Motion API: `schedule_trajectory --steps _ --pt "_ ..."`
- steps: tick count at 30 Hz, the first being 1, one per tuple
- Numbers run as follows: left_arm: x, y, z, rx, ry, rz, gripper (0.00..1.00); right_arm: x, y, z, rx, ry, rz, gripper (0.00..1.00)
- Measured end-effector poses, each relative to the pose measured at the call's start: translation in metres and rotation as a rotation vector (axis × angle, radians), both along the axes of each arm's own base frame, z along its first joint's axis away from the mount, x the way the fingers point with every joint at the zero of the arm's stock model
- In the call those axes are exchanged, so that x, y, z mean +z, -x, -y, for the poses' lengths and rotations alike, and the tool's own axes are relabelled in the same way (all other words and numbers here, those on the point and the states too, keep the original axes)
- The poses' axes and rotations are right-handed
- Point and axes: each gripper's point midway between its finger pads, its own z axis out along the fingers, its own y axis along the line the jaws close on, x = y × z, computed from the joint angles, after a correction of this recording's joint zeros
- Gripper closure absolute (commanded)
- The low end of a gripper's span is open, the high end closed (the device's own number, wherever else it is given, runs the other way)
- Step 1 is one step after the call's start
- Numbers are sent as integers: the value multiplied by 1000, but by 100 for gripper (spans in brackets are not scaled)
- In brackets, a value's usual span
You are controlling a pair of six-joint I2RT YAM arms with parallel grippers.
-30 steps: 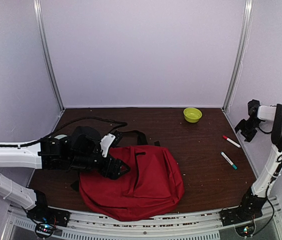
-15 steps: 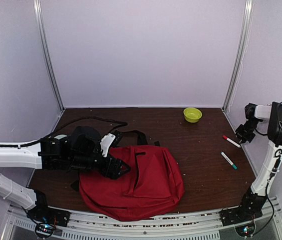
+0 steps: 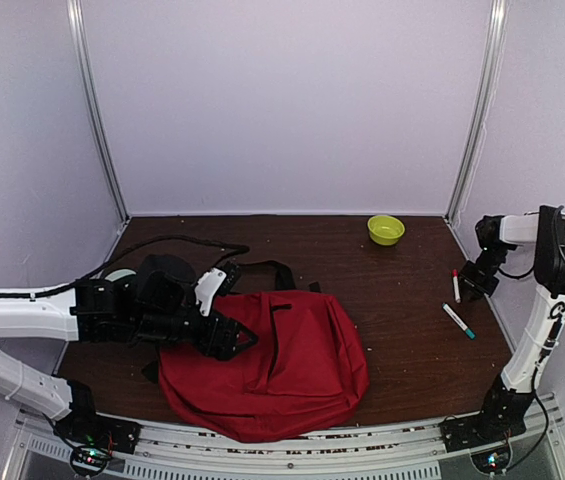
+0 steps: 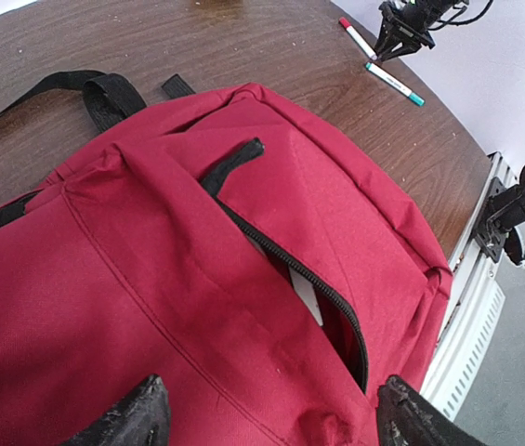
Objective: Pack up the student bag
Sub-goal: Adjust the pen at the corner of the board.
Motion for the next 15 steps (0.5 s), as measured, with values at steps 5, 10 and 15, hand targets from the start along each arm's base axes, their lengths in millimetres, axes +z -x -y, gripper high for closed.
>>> schedule_trajectory --steps 5,10,15 --pt "2 3 -5 3 11 3 22 0 4 -31 94 -12 7 76" --pt "5 4 -7 5 23 7 22 9 12 -50 176 -8 15 50" --pt "6 4 -7 4 24 8 22 39 9 -45 202 35 98 50"
